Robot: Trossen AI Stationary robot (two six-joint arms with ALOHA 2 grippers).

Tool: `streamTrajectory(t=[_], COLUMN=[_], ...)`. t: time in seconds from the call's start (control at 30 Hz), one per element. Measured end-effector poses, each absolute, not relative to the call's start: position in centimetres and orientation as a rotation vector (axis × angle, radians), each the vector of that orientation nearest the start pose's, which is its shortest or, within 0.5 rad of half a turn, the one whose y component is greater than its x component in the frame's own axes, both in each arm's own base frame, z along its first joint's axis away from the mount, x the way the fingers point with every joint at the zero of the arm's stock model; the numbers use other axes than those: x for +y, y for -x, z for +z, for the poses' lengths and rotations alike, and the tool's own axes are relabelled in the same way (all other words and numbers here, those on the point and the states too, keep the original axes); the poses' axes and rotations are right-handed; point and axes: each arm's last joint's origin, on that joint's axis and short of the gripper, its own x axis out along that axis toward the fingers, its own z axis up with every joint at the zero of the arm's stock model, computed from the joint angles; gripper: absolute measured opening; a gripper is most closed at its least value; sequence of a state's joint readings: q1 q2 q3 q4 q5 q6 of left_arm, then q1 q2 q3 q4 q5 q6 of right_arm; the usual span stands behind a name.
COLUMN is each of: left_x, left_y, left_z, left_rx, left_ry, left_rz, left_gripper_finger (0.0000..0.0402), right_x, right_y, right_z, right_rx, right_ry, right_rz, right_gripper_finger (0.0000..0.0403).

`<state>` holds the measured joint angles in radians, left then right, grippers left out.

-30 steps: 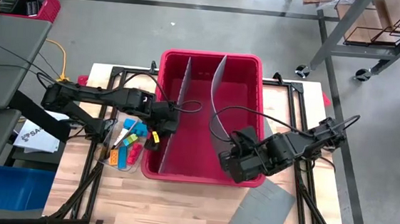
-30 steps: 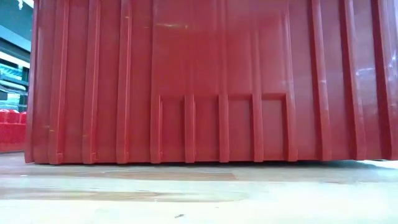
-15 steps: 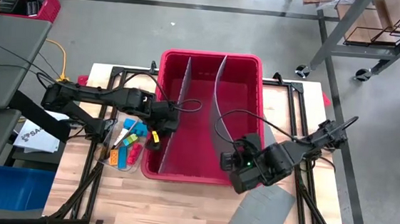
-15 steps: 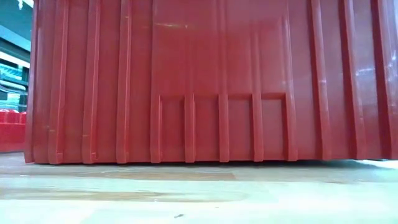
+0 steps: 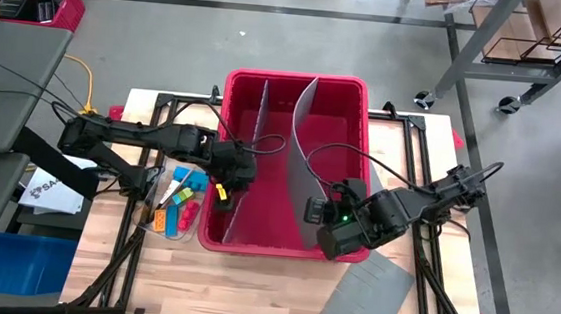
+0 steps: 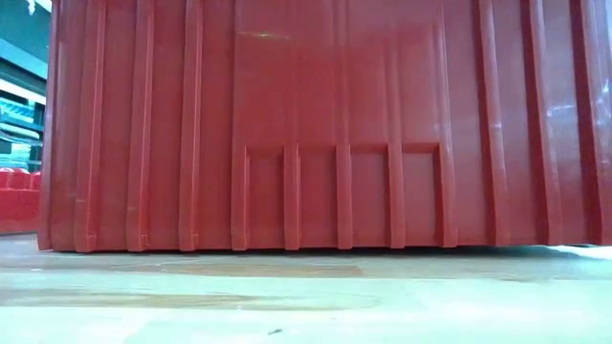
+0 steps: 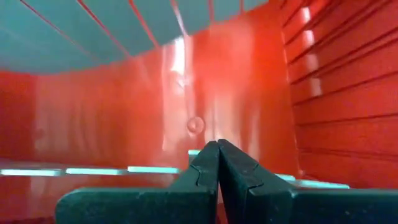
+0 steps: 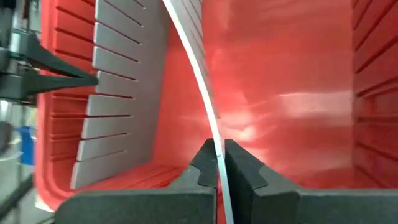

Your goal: Sort Items/Unsort Items

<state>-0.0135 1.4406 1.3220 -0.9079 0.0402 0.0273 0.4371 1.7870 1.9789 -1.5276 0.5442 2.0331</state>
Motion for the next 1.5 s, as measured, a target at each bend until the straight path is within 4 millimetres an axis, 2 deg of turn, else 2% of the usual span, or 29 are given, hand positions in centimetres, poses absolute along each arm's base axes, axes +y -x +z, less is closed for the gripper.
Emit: streamTrajectory(t=[0.2, 0.5, 0.8, 1.2, 1.37, 1.5], left_x=[-0.2, -0.2, -0.2, -0.2, -0.1, 0.0], left_y=[-28.8, -28.8, -28.8, -28.8, -28.8, -28.9], left_z=[30.4, 30.1, 30.1, 30.1, 30.1, 30.1], left_rx=[1.025, 1.035, 1.032, 1.029, 1.027, 1.025], left_ry=[-0.019, -0.012, 0.029, 0.055, 0.061, 0.05], left_rz=[-0.034, -0.03, -0.006, 0.017, 0.048, 0.069], left_gripper_finger=[0.0, 0.0, 0.0, 0.0, 0.0, 0.0], right_x=[11.9, 11.8, 11.7, 12.8, 13.4, 13.7], right_y=[-31.0, -30.3, -31.0, -32.3, -31.3, -30.7], right_z=[37.8, 37.5, 38.1, 36.6, 36.5, 37.6], right_rx=[0.537, 0.681, 0.625, 0.738, 0.793, 0.797], right_ry=[-1.214, -1.184, -1.236, -1.244, -1.204, -1.215], right_rz=[-1.091, -1.128, -1.063, -1.035, -1.074, -1.052], right_gripper_finger=[0.0001, 0.0, 0.0, 0.0, 0.0, 0.0])
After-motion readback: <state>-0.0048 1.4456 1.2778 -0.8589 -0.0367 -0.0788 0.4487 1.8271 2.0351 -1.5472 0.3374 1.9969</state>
